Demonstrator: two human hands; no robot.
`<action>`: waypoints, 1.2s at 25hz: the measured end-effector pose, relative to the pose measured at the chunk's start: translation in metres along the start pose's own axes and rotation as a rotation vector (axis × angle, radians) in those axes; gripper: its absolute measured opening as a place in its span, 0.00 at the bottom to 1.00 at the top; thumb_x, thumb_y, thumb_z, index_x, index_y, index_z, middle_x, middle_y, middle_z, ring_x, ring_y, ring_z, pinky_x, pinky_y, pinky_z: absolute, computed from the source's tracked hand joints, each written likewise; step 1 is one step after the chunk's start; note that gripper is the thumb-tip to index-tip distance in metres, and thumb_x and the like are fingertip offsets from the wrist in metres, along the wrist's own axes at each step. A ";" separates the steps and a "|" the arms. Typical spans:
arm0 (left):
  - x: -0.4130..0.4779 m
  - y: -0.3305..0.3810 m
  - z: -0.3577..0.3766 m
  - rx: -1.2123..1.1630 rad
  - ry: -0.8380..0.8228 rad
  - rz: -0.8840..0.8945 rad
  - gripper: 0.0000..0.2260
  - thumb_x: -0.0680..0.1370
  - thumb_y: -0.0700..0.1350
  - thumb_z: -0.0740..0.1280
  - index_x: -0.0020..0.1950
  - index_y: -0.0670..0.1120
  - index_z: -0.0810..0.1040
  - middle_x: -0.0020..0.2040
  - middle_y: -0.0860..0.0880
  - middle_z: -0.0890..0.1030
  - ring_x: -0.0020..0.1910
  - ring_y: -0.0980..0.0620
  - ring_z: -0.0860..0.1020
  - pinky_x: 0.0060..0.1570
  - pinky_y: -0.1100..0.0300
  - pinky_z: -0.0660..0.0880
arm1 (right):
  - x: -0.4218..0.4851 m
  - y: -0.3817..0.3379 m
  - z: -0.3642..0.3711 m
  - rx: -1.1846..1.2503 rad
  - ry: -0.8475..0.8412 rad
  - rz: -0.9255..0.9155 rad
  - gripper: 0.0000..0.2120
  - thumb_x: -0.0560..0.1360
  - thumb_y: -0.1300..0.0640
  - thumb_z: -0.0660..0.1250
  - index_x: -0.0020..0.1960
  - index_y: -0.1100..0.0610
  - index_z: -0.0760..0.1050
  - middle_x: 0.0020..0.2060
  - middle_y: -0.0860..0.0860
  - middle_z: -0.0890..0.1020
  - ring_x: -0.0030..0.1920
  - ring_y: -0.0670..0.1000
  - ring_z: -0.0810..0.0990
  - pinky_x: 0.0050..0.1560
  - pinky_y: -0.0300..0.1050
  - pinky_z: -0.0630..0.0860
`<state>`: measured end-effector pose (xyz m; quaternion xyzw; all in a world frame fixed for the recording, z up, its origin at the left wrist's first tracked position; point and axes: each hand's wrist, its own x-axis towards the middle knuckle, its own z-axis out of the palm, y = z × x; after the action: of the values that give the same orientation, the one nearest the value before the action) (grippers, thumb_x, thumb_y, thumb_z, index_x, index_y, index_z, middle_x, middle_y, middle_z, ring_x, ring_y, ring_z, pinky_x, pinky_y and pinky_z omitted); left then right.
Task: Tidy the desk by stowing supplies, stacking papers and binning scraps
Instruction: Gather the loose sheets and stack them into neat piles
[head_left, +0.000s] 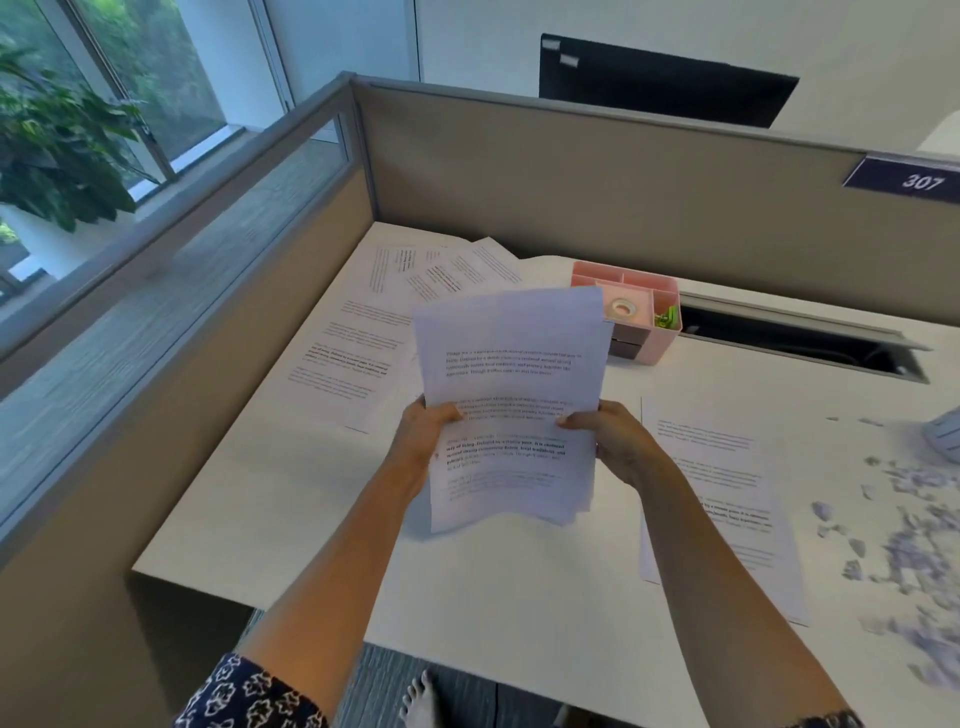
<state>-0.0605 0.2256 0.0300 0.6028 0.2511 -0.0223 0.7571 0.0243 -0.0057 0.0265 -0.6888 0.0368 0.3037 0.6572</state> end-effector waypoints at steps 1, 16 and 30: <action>-0.001 0.008 0.001 -0.008 0.011 0.046 0.18 0.66 0.40 0.66 0.56 0.42 0.79 0.47 0.43 0.84 0.41 0.47 0.84 0.37 0.55 0.80 | 0.000 -0.006 0.003 0.016 0.001 -0.046 0.12 0.70 0.68 0.69 0.52 0.59 0.81 0.53 0.57 0.84 0.52 0.60 0.83 0.51 0.55 0.80; 0.006 0.016 0.003 0.154 0.027 0.213 0.19 0.73 0.44 0.61 0.64 0.48 0.69 0.55 0.45 0.78 0.53 0.46 0.79 0.43 0.56 0.77 | -0.003 -0.024 0.022 0.009 -0.026 -0.298 0.20 0.60 0.62 0.63 0.52 0.54 0.74 0.50 0.54 0.80 0.54 0.58 0.78 0.52 0.53 0.74; 0.016 -0.026 0.034 0.502 0.070 0.058 0.15 0.79 0.39 0.55 0.65 0.45 0.69 0.58 0.48 0.76 0.56 0.48 0.75 0.57 0.52 0.74 | -0.017 0.038 -0.026 -0.061 0.198 -0.182 0.12 0.80 0.62 0.62 0.61 0.50 0.75 0.58 0.50 0.81 0.58 0.54 0.80 0.61 0.57 0.76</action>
<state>-0.0431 0.1912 0.0055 0.7792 0.2465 -0.0414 0.5748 0.0028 -0.0412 -0.0006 -0.7355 0.0297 0.1746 0.6540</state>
